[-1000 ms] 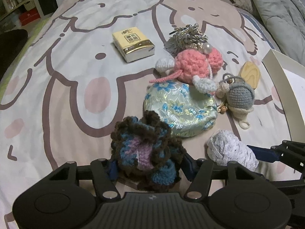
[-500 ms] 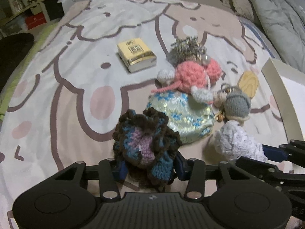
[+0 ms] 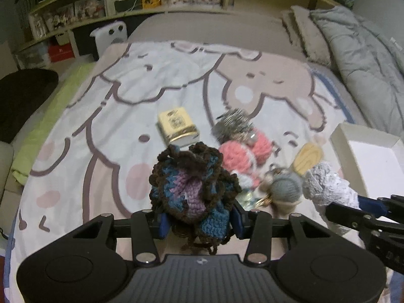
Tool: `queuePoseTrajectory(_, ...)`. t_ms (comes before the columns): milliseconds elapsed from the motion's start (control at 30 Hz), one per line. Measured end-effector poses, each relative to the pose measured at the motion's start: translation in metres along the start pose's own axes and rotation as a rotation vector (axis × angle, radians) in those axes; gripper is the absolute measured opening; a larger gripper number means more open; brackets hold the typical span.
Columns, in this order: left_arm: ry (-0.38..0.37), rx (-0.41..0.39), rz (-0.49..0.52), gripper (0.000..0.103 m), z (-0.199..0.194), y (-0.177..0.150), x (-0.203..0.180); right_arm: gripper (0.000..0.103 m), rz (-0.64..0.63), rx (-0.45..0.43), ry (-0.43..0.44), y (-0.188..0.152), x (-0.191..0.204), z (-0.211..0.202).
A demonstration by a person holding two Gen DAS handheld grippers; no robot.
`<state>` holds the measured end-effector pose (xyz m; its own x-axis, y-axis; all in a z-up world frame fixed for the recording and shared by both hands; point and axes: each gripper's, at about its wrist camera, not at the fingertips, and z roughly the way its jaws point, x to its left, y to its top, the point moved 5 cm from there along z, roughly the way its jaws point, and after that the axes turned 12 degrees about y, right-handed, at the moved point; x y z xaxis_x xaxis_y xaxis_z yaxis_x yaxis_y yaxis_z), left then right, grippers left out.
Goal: Organize objects
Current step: 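Carry both items into the white tray and open both tools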
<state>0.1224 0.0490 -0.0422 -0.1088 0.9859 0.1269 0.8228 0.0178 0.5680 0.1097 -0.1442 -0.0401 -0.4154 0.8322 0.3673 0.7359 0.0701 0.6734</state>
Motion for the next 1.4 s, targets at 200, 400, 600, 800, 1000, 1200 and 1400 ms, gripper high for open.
queuePoseTrajectory(200, -0.013, -0.049, 0.009, 0.047, -0.019, 0.011, -0.019, 0.035, 0.015, -0.025, -0.036, 0.013, -0.013, -0.016)
queuePoseTrajectory(400, -0.036, -0.085, 0.011, 0.047, -0.027, 0.023, -0.048, 0.035, 0.034, -0.06, -0.083, 0.026, -0.04, -0.04)
queuePoseTrajectory(600, -0.084, -0.089, 0.038, 0.047, -0.024, 0.031, -0.095, 0.035, 0.064, -0.081, -0.148, 0.031, -0.081, -0.064)
queuePoseTrajectory(800, -0.127, -0.098, 0.069, 0.047, -0.021, 0.04, -0.144, 0.036, 0.099, -0.103, -0.206, 0.033, -0.125, -0.086)
queuePoseTrajectory(1000, -0.168, -0.122, 0.102, 0.047, -0.022, 0.051, -0.192, 0.036, 0.132, -0.117, -0.26, 0.033, -0.165, -0.103)
queuePoseTrajectory(1200, -0.214, -0.137, 0.129, 0.047, -0.022, 0.061, -0.238, 0.036, 0.163, -0.128, -0.294, 0.032, -0.199, -0.113)
queuePoseTrajectory(1400, -0.255, -0.134, 0.156, 0.047, -0.012, 0.067, -0.277, 0.036, 0.185, -0.13, -0.323, 0.033, -0.227, -0.114)
